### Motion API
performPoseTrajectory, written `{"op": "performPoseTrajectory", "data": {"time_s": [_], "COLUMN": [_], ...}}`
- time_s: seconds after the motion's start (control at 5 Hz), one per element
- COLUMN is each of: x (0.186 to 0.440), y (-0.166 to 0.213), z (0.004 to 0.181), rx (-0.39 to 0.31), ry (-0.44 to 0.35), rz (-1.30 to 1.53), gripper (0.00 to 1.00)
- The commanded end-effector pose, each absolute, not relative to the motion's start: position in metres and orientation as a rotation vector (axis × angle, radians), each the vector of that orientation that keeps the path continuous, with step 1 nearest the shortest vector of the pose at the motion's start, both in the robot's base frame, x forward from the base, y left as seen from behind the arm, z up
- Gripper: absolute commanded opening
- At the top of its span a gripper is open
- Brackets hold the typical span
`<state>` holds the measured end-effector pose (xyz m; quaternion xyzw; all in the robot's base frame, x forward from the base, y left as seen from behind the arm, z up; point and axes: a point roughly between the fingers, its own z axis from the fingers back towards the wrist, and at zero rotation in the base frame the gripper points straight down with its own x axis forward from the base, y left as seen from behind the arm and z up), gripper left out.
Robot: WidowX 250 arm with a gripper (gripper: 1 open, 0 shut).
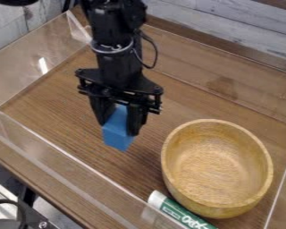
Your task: Put the blue block in the brown bowl
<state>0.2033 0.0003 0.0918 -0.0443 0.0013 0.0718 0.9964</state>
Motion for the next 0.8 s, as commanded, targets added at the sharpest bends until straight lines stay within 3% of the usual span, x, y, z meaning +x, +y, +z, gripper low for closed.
{"op": "performPoseTrajectory", "data": {"time_s": [0.0,0.6], "x": [0.212,0.212], "y": [-0.003,-0.017], "z": [0.106,0.109], "rx": [-0.087,-0.089], "ry": [-0.055,-0.06], "rz": [0.134,0.111], "gripper": [0.0,0.0]}}
